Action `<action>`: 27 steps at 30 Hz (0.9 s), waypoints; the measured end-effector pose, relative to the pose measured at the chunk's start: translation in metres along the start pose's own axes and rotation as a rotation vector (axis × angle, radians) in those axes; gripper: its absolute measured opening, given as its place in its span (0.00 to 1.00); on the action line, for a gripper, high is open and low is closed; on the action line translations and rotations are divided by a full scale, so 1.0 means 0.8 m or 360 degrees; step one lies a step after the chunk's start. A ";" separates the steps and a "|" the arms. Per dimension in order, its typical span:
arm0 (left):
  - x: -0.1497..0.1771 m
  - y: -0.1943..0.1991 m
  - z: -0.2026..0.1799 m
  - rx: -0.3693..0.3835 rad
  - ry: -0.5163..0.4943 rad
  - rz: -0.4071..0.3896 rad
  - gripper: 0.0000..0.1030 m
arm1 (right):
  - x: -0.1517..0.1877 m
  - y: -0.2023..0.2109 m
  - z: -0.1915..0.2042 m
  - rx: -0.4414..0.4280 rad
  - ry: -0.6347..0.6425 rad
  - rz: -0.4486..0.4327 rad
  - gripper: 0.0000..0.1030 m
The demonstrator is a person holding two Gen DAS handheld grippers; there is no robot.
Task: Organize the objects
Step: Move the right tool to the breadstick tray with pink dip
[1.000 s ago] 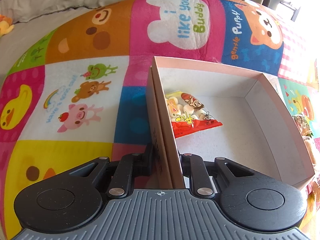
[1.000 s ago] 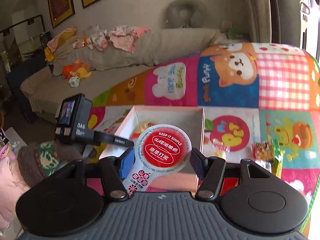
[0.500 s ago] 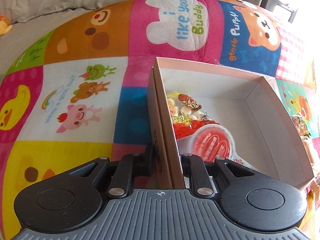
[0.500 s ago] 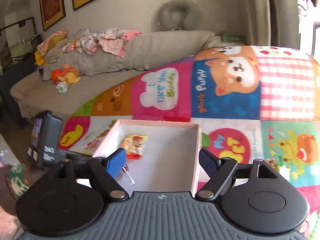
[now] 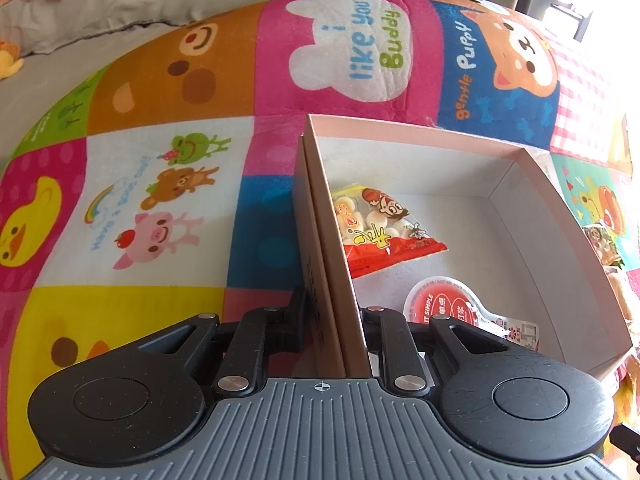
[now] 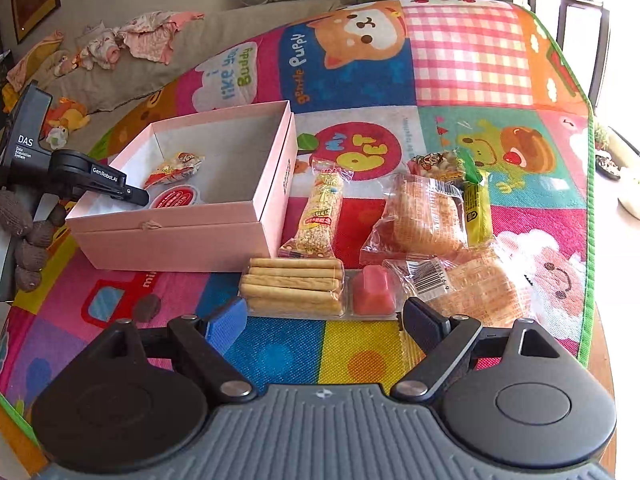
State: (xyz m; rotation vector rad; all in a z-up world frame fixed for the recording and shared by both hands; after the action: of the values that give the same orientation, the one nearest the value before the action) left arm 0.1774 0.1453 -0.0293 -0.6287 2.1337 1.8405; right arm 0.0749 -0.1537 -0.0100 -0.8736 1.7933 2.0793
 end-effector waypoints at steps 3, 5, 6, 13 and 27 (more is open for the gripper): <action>0.000 0.000 0.000 0.0002 0.0001 0.0000 0.19 | -0.007 -0.008 0.015 0.0037 0.0073 -0.0020 0.84; 0.000 0.000 0.000 0.0001 0.0000 0.0000 0.19 | -0.008 -0.013 0.023 0.0022 0.0106 -0.0014 0.84; 0.000 0.000 0.000 0.0002 0.0000 -0.0001 0.19 | -0.009 -0.016 0.026 0.0014 0.0118 -0.0012 0.84; 0.000 0.000 0.000 0.0000 0.0001 -0.0003 0.19 | -0.028 -0.039 0.042 0.0043 0.0220 -0.0072 0.84; 0.000 0.000 0.002 0.0017 0.0009 -0.0010 0.20 | 0.009 -0.031 0.050 -0.0068 0.0440 0.0048 0.74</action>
State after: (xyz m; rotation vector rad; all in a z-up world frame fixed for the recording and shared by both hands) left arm 0.1771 0.1470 -0.0295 -0.6381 2.1411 1.8254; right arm 0.0724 -0.1112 -0.0319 -1.2046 1.9100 2.1080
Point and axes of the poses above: each gripper's, at about its wrist camera, not at the fingertips, and y roughly against the way its jaws point, z to its left, x to its underside, the point moved 7 cm from there along -y, roughly the way its jaws point, and after that the axes turned 10 degrees about z, right-handed, at the moved point
